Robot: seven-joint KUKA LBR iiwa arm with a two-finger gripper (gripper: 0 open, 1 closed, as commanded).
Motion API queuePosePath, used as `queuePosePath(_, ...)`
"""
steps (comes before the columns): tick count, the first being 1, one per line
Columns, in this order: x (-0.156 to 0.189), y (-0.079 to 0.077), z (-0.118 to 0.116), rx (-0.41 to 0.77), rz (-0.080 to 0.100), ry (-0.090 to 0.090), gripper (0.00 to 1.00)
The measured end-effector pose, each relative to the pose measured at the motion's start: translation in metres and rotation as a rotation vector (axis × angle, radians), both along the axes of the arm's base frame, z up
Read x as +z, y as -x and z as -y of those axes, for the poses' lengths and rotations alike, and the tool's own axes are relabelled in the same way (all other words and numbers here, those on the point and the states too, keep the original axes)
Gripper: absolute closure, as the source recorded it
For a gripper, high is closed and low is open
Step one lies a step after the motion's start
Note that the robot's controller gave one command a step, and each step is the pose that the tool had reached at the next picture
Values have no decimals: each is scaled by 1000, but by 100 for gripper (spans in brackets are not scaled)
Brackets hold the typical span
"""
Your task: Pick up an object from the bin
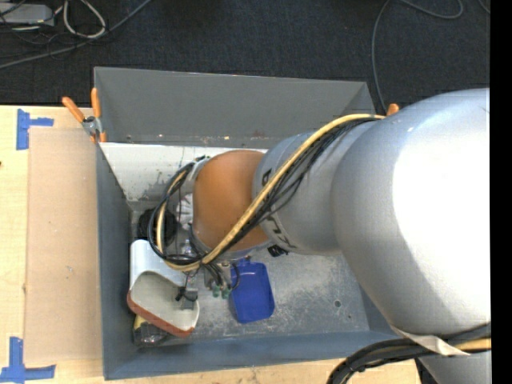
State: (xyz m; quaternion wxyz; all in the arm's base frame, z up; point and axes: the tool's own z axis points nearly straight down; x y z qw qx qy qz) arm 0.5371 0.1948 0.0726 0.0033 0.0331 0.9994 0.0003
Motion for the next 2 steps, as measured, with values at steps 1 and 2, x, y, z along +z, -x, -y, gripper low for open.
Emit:
queuePosePath(1,31,3,1,-1,-12,4,100)
queuePosePath(2,62,2,1,-1,-8,2,100)
